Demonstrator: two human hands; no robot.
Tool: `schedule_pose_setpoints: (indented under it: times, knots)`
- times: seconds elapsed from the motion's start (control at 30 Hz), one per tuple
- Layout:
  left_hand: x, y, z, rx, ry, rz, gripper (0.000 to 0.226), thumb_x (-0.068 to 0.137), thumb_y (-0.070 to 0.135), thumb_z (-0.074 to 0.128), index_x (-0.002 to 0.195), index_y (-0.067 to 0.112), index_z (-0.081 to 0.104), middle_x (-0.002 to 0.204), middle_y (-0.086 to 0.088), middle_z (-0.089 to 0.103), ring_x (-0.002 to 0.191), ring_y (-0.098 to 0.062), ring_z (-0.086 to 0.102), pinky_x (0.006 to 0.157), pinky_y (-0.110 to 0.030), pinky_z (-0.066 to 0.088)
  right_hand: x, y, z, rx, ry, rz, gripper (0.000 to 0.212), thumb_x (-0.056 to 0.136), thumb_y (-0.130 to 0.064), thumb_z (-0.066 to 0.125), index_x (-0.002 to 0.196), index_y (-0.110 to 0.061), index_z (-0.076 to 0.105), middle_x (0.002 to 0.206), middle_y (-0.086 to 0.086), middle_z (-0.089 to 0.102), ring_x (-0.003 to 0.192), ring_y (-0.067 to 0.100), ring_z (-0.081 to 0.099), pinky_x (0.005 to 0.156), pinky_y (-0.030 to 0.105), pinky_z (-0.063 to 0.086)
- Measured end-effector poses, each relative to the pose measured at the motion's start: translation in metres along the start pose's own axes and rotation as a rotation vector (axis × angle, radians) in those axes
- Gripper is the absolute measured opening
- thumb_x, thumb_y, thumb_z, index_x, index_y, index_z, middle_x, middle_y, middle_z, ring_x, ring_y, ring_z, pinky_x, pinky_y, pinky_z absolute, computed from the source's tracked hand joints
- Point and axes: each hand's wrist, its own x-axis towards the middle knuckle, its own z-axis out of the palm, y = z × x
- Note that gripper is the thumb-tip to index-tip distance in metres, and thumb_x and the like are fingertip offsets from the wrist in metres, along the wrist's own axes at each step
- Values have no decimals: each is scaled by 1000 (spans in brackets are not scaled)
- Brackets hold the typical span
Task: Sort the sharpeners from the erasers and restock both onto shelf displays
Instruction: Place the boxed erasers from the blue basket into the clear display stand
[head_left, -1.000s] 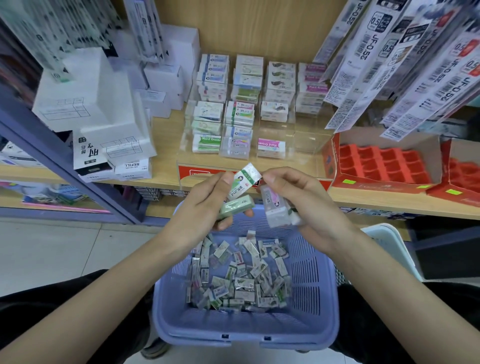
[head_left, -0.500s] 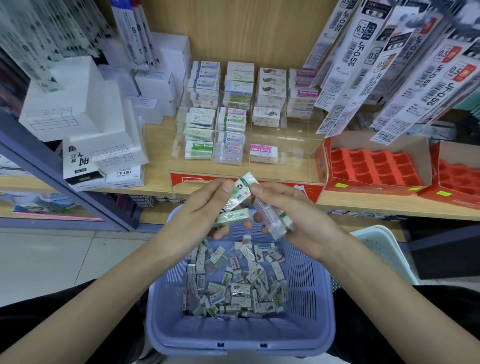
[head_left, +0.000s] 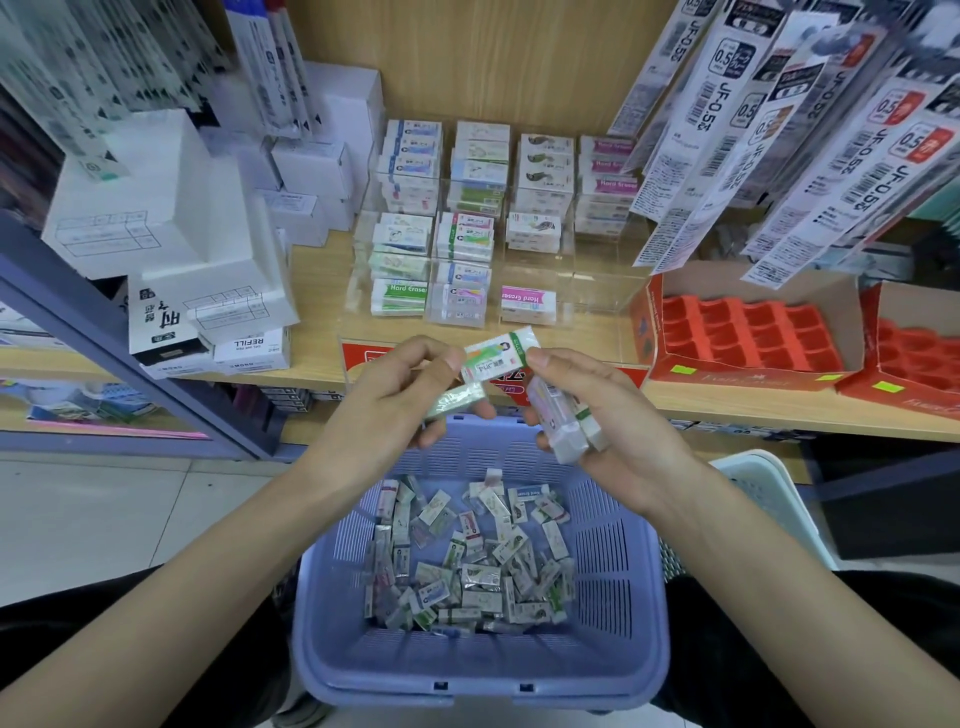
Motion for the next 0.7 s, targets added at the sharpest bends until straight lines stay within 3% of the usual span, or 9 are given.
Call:
schedule_pose_setpoints:
  times: [0.17,0.33,0.5,0.57,0.63,0.7]
  knots:
    - [1,1,-4,-35,23,13,18,98,24,42,91,9,51,80,-12,72,45,-12,33,47,-16,34,-3,-1,1,-8,-14,-48,8,70,-27,68,76,-25,74,65,-2,61,56,13,58,52,26,45]
    - [-2,2,-1,57,-197,7,15,94,23,48,88,11,53,81,-12,73,44,-14,33,45,-17,32,-3,-1,2,100,28,-99,14,72,-28,65,81,-25,75,71,-2,63,57,11,57,48,21,46]
    - [-2,-3,0,95,-270,-11,24,83,36,54,87,12,52,88,-42,54,54,-22,32,46,-18,35,-3,1,5,47,3,-104,30,76,-31,62,102,-17,69,85,-2,69,64,9,59,50,22,46]
    - [-1,-4,0,87,-266,2,24,83,36,53,88,12,52,87,-38,59,51,-23,34,46,-21,36,-4,-1,5,48,-19,-115,30,77,-30,61,102,-16,68,83,-2,70,64,9,60,50,22,46]
    - [-1,-4,-1,61,-221,40,24,84,35,53,92,12,53,84,-20,70,50,-33,43,47,-22,36,-6,-2,6,-10,-56,-138,28,76,-31,61,99,-17,69,78,-3,69,62,8,60,51,22,46]
    - [0,-3,-2,45,-164,70,27,84,35,53,96,11,55,88,-14,71,67,-49,52,47,-20,36,-8,-2,9,-117,-88,-168,26,74,-29,64,95,-15,67,73,-5,66,58,11,60,50,23,46]
